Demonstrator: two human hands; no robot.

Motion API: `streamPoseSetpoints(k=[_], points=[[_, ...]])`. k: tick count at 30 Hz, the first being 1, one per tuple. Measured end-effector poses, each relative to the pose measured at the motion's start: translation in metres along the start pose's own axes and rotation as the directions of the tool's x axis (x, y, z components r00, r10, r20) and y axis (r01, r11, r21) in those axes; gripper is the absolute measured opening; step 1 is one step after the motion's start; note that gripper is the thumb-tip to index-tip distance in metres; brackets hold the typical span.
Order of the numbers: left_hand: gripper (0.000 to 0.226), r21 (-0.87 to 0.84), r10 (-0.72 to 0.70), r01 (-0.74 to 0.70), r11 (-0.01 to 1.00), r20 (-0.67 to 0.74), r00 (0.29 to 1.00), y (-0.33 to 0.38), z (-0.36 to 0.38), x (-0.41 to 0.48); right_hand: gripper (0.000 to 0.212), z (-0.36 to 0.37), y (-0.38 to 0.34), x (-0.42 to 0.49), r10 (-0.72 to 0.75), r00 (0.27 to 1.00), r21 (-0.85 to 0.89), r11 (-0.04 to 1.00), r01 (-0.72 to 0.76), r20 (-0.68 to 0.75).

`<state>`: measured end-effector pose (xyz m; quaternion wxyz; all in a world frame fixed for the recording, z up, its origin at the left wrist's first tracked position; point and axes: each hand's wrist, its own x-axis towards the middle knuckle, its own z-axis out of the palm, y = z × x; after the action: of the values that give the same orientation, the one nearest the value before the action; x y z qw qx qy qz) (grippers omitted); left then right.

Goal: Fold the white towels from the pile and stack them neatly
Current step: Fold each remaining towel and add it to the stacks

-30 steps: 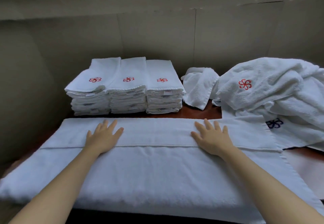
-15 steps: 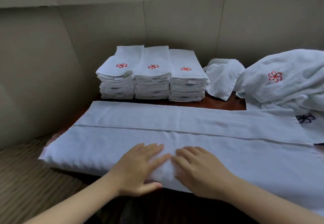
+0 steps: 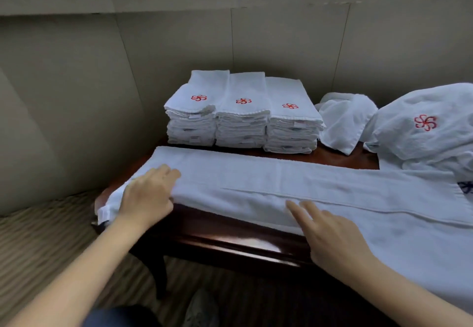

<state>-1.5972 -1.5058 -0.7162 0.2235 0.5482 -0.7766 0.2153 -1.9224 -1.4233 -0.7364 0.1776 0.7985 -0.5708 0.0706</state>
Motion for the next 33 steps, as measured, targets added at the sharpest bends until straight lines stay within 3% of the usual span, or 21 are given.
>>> streamPoseSetpoints(k=[1, 2, 4, 5, 8, 10, 12, 15, 19, 22, 26, 31, 33], points=[[0.033, 0.05, -0.214, 0.209, 0.977, 0.161, 0.963, -0.018, -0.006, 0.009, 0.084, -0.002, 0.005, 0.007, 0.084, 0.994, -0.039, 0.996, -0.082, 0.064], [0.03, 0.088, -0.379, 0.37, 0.925, 0.274, 0.884, -0.037, -0.012, 0.016, 0.076, -0.002, 0.013, 0.013, 0.155, 0.979, -0.086, 0.986, -0.145, 0.134], [0.028, 0.021, -0.536, 0.578, 0.815, 0.403, 0.741, -0.07, -0.023, 0.023, 0.054, -0.003, 0.029, 0.029, 0.271, 0.952, -0.102, 0.961, -0.259, 0.139], [0.027, -0.109, -0.557, 0.648, 0.754, 0.417, 0.718, -0.082, -0.025, 0.025, 0.04, -0.003, 0.039, 0.037, 0.327, 0.939, -0.062, 0.945, -0.321, 0.111], [0.026, -0.587, -0.521, 0.638, 0.499, 0.385, 0.762, -0.094, -0.019, 0.036, 0.007, 0.005, 0.07, 0.065, 0.451, 0.892, 0.119, 0.884, -0.451, 0.032], [0.021, -0.72, -0.586, 0.621, 0.311, 0.369, 0.721, -0.091, -0.003, 0.05, 0.009, 0.017, 0.089, 0.079, 0.501, 0.864, 0.147, 0.853, -0.502, 0.044], [0.013, -0.74, -0.66, 0.634, 0.224, 0.364, 0.657, -0.086, 0.02, 0.067, 0.01, 0.031, 0.102, 0.084, 0.515, 0.849, 0.143, 0.837, -0.528, 0.118], [0.005, -0.652, -0.711, 0.712, 0.262, 0.368, 0.599, -0.083, 0.058, 0.085, 0.012, 0.054, 0.114, 0.09, 0.527, 0.833, 0.113, 0.829, -0.547, 0.167], [0.011, -0.33, -0.701, 0.823, 0.463, 0.432, 0.568, -0.087, 0.089, 0.096, 0.028, 0.066, 0.132, 0.102, 0.559, 0.798, 0.127, 0.795, -0.593, 0.225], [0.019, -0.178, -0.762, 0.854, 0.488, 0.391, 0.517, -0.093, 0.1, 0.104, 0.042, 0.071, 0.144, 0.112, 0.542, 0.786, 0.099, 0.801, -0.59, 0.297], [0.027, -0.045, -0.751, 0.815, 0.578, 0.36, 0.553, -0.098, 0.111, 0.113, 0.045, 0.074, 0.153, 0.123, 0.516, 0.763, 0.114, 0.794, -0.596, 0.389], [0.034, 0.253, -0.779, 0.746, 0.616, 0.333, 0.531, -0.072, 0.109, 0.127, 0.044, 0.074, 0.145, 0.126, 0.557, 0.73, 0.104, 0.763, -0.638, 0.396], [0.039, 0.406, -0.693, 0.563, 0.719, 0.358, 0.626, -0.041, 0.107, 0.134, 0.043, 0.073, 0.135, 0.125, 0.601, 0.733, 0.071, 0.756, -0.651, 0.319]])
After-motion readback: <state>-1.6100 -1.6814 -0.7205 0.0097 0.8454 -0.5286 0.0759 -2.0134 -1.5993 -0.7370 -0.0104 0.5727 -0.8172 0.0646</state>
